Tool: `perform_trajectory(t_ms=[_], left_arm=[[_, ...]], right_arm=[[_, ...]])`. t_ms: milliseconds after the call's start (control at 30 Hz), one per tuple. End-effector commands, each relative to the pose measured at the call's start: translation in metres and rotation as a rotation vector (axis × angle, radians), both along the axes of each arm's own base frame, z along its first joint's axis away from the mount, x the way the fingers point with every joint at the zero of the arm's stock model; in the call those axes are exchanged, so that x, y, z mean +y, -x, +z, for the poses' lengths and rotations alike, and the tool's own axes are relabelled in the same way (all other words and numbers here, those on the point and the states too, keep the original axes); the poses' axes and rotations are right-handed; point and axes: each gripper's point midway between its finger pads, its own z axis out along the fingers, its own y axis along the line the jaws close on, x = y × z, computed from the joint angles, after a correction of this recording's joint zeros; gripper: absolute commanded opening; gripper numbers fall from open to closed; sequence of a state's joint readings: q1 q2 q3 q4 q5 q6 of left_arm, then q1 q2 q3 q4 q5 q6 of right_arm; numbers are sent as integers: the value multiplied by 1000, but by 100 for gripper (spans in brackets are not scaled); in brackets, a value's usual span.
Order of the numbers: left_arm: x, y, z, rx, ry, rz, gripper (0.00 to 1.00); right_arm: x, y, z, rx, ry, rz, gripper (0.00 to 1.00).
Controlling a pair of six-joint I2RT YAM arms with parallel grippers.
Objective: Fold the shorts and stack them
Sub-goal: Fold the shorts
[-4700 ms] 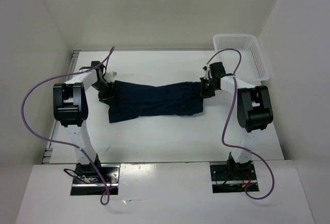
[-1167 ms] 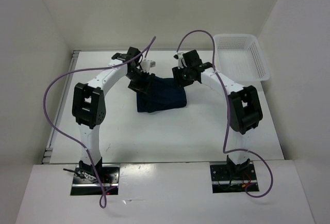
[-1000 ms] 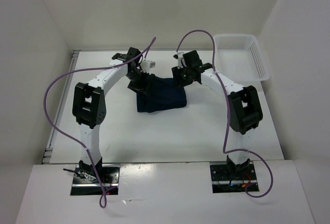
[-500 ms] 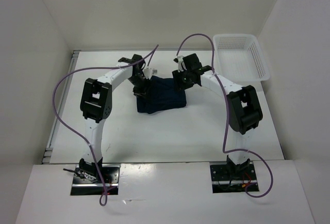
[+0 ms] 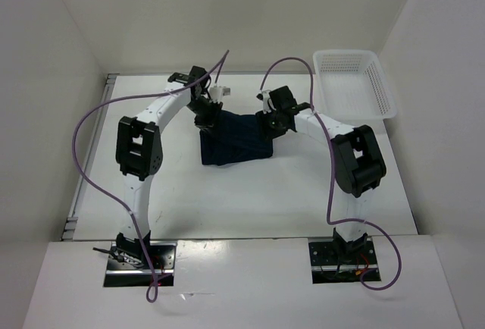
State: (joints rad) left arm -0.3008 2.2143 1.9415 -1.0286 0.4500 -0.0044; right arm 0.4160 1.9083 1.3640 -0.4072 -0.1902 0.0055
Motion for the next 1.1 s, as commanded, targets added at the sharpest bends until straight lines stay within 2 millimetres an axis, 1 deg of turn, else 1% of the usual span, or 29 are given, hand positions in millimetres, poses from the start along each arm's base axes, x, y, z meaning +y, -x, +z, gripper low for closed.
perform_trajectory(t_ms=[0,33,67,133,167,200,267,300,433,500,533,567,633,700,767,800,833,867,900,933,967,1000,1033,1067], left_arm=[[1,-2,61,-76,77,6,5],[0,2,68,-71,89,2,5],[-2,7,74,-64,110,-3,5],[-2,24,75,3,123,-7,5],[-1,32,69,42,121,-7,5],[1,38,66,72,113,-5,3],[5,59,55,180,91,1,3],[8,74,45,255,80,5,2],[16,101,21,373,46,14,2],[19,103,17,380,26,16,4],[22,103,16,376,10,16,7],[30,105,4,386,-49,18,9],[40,102,-8,379,-95,28,11],[46,100,-15,371,-109,39,20],[48,93,-17,350,-101,48,32],[48,93,-17,350,-101,48,39],[50,92,-17,350,-99,57,42],[53,90,-13,339,-94,66,45],[50,90,-11,344,-74,66,47],[51,91,-6,348,-58,76,50],[54,91,2,345,-39,90,53],[49,93,12,344,-2,89,55],[52,93,18,343,13,103,61],[52,86,26,312,35,110,64]], right_arm=[[-4,-6,-10,-26,18,1,44],[-6,-3,-14,-15,23,1,44],[-6,-3,-14,-19,28,10,44],[-7,0,-18,-9,32,10,44],[-9,3,-25,8,39,10,44],[-9,3,-25,8,39,10,44],[-10,3,-25,5,46,5,44],[-10,3,-29,13,50,5,44],[-9,1,-29,12,49,5,44],[-7,2,-30,5,60,17,44],[-6,-1,-27,-3,57,16,44],[-6,-1,-27,-3,57,16,44],[-5,-4,-24,-12,53,16,44],[-5,-4,-24,-15,57,24,44],[-4,-7,-20,-24,53,23,44],[-3,-10,-17,-33,49,23,44],[-3,-10,-17,-33,49,23,44],[-2,-10,-13,-42,46,23,44],[-1,-13,-9,-52,41,22,44],[-1,-13,-9,-52,41,22,44],[0,-16,-2,-72,38,29,44],[1,-16,-1,-70,31,35,44],[2,-13,3,-68,23,41,46],[4,-12,3,-65,15,47,47]])
